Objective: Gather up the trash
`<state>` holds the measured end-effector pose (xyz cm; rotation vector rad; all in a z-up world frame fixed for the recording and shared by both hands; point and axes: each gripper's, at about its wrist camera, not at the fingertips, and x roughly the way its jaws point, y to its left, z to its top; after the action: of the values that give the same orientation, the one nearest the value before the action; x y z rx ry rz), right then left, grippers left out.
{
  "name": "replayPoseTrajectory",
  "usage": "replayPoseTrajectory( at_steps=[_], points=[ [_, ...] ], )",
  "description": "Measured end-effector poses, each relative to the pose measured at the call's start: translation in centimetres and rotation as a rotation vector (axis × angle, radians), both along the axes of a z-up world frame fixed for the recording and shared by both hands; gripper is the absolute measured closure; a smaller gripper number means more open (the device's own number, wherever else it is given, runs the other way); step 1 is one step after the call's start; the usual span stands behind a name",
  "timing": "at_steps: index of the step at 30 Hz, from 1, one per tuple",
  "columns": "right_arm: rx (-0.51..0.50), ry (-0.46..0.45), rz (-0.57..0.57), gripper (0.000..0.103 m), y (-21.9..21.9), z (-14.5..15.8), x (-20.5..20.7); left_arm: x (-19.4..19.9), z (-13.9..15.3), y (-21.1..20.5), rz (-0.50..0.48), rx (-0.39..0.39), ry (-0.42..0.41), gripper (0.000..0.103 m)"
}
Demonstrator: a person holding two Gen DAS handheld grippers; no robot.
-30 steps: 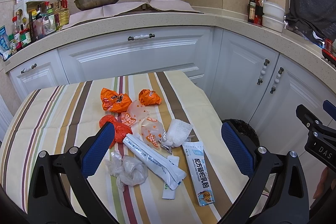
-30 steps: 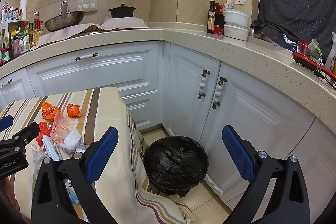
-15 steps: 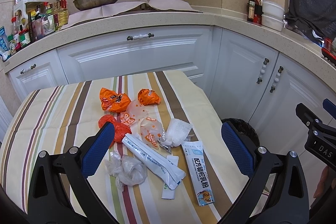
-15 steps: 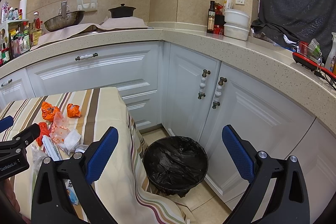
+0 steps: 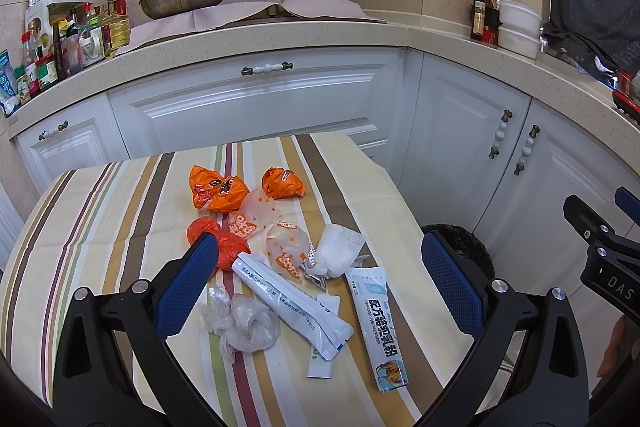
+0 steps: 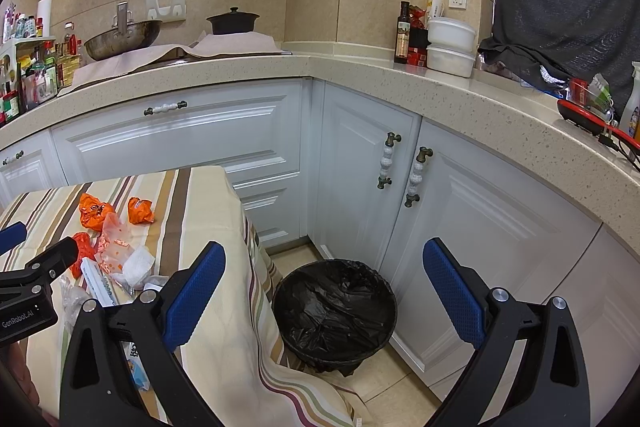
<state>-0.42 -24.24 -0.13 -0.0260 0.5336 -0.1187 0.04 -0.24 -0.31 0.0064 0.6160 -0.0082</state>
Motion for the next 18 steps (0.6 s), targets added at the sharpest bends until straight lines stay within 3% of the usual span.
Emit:
replayPoseTrajectory(
  at_steps=[18],
  points=[
    [0.0, 0.0, 0.0, 0.007, -0.21, 0.08, 0.22, 0.0, -0.07, -0.1, -0.001, 0.002, 0.003, 0.004]
  ],
)
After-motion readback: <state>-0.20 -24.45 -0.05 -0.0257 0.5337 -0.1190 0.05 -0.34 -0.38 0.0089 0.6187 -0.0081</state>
